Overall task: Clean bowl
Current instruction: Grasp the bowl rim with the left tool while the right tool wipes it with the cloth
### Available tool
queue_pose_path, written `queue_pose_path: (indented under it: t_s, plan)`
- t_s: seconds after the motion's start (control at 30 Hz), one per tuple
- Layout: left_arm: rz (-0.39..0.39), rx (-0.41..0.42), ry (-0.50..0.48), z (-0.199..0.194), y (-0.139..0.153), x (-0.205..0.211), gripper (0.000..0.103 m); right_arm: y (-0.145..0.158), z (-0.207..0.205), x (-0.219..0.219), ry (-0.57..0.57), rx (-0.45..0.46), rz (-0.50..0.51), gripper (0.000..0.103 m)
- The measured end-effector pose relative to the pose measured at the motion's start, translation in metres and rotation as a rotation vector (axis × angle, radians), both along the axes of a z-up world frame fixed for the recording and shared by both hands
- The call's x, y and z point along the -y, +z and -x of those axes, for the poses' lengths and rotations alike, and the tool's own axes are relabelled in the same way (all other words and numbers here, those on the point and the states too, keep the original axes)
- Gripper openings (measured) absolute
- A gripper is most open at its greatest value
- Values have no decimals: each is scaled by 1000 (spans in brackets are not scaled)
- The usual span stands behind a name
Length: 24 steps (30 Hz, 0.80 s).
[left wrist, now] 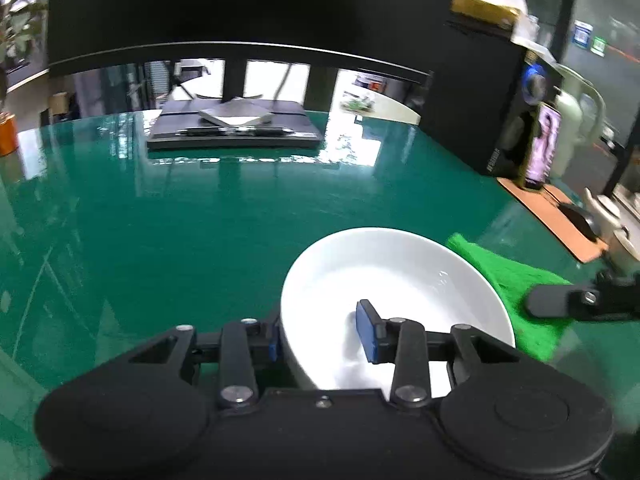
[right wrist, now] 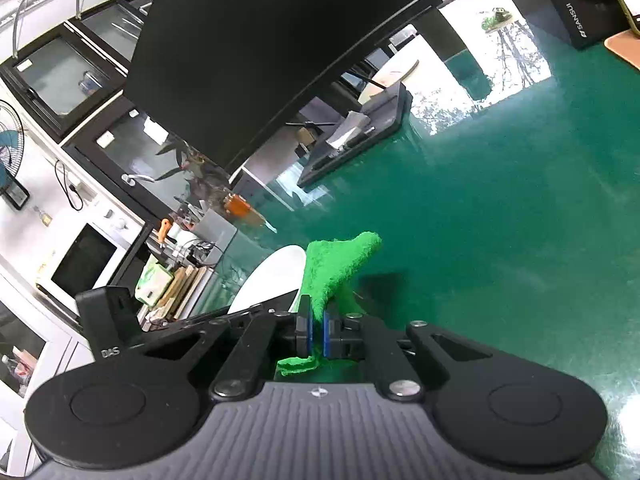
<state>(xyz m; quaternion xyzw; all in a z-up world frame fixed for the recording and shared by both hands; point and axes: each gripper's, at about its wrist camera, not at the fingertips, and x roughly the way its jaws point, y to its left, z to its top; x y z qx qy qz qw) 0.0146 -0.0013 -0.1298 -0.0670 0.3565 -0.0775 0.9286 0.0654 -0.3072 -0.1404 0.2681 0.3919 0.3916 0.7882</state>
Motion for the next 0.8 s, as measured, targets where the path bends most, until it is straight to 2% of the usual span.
queue_pose_path:
  t_s: [0.13, 0.3, 0.5, 0.7, 0.8]
  plan:
    - [-19, -5, -12, -2, 1, 7, 48, -6, -13, -4, -20, -48, -15, 4]
    - [-49, 3, -18, -3, 0, 17, 57, -20, -32, -6, -51, -172, -80, 5]
    - [-52, 11, -27, -6, -1, 17, 58, -22, -15, 1, -30, -192, -79, 5]
    - [-49, 16, -16, -6, -2, 18, 57, -17, -46, -22, -62, -183, -66, 5]
    - [-50, 16, -20, -6, -2, 17, 58, -17, -48, -25, -60, -179, -54, 5]
